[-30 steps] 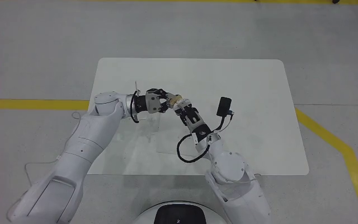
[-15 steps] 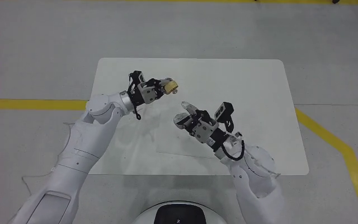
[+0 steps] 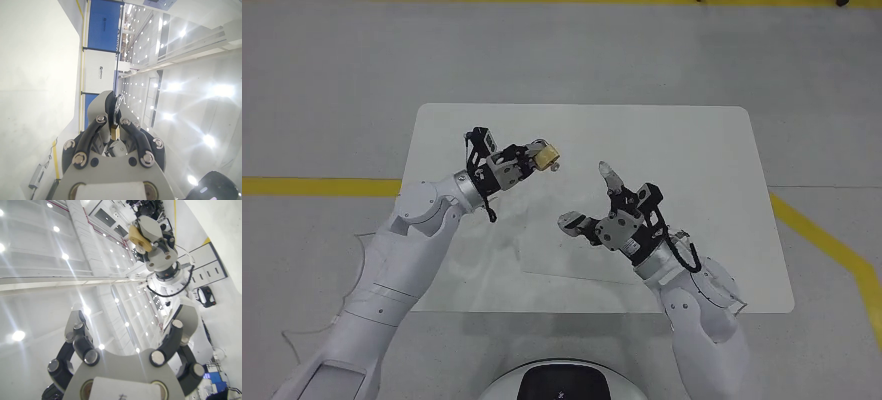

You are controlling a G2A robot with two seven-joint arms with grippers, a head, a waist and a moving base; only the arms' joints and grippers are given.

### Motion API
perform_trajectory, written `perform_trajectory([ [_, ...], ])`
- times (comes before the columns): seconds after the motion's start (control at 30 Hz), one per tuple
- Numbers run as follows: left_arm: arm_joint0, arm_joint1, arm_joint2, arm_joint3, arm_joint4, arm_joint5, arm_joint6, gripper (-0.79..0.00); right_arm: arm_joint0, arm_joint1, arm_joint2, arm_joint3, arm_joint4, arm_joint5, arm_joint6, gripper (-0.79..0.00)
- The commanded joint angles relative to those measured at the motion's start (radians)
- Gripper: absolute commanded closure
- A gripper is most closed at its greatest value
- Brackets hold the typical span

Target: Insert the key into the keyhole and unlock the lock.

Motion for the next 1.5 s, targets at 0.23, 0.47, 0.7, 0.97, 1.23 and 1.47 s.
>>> perform_trajectory([
  [0.23, 0.028, 0.003, 0.004, -0.065, 0.112, 0.007, 0.068, 0.0, 0.071, 0.005, -0.075, 0.109, -0.202, -0.126, -0.056, -0.296],
  [0.47, 0.024, 0.002, 0.008, -0.07, 0.138, 0.031, 0.071, 0.0, 0.082, 0.013, -0.125, 0.133, -0.436, -0.193, -0.121, -0.314],
  [0.7, 0.018, 0.0, 0.01, -0.066, 0.155, 0.036, 0.07, 0.0, 0.109, 0.014, -0.148, 0.16, -0.478, -0.203, -0.133, -0.342],
  [0.97, 0.014, -0.002, 0.012, -0.063, 0.168, 0.031, 0.063, 0.0, 0.152, 0.01, -0.175, 0.196, -0.488, -0.194, -0.155, -0.308],
  [1.23, 0.011, -0.005, 0.012, -0.057, 0.168, 0.023, 0.054, 0.0, 0.174, 0.007, -0.177, 0.219, -0.434, -0.174, -0.157, 0.0],
  [1.47, 0.01, -0.007, 0.009, -0.054, 0.167, 0.016, 0.056, 0.0, 0.173, 0.001, -0.157, 0.228, -0.29, -0.166, -0.149, 0.0],
])
